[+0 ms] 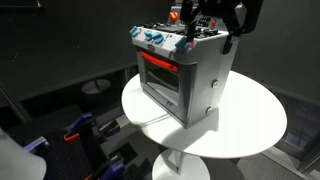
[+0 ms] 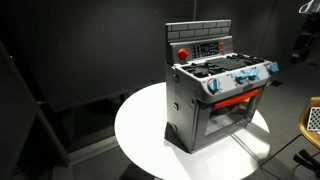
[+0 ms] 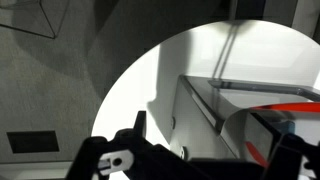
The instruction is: Press the top right orange button on the stove
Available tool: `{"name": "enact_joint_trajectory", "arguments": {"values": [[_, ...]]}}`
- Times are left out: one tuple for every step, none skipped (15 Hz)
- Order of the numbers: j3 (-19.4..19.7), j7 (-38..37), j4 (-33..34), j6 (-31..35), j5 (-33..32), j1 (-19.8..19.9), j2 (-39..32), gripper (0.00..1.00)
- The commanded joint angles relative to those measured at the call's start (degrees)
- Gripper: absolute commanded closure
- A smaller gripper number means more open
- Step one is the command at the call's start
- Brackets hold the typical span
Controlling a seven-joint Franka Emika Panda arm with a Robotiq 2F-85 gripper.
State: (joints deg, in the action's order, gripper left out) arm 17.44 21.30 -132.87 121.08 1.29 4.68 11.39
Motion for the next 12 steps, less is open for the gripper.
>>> {"name": "enact_joint_trajectory", "arguments": {"values": [[-1.6, 0.3, 0.1, -0.1, 0.4, 1.6, -0.1, 0.0], [-1.6, 0.3, 0.1, -0.1, 0.4, 1.6, -0.1, 0.0], [-1.6, 0.3, 0.1, -0.1, 0.4, 1.6, -0.1, 0.0], [-1.6, 0.3, 0.1, -0.1, 0.4, 1.6, -0.1, 0.0], [-1.9, -0.3, -0.1, 0.6, 0.1, 1.7, 0.3, 0.0], [-2.4, -0.8, 0.0, 1.2, 0.2, 1.7, 0.6, 0.0], [-2.8, -1.0, 0.3, 1.3, 0.3, 1.7, 0.7, 0.0], [-3.1, -1.2, 0.6, 1.5, 0.5, 1.6, 0.8, 0.0], [-3.5, -1.4, 1.1, 1.7, 0.8, 1.4, 0.8, 0.0], [-3.9, -1.7, 1.5, 1.8, 1.0, 1.3, 0.9, 0.0], [-4.4, -2.0, 2.0, 2.2, 1.1, 1.1, 0.9, 0.0], [-4.8, -2.4, 2.7, 2.3, 1.2, 0.9, 0.9, 0.0]]}}
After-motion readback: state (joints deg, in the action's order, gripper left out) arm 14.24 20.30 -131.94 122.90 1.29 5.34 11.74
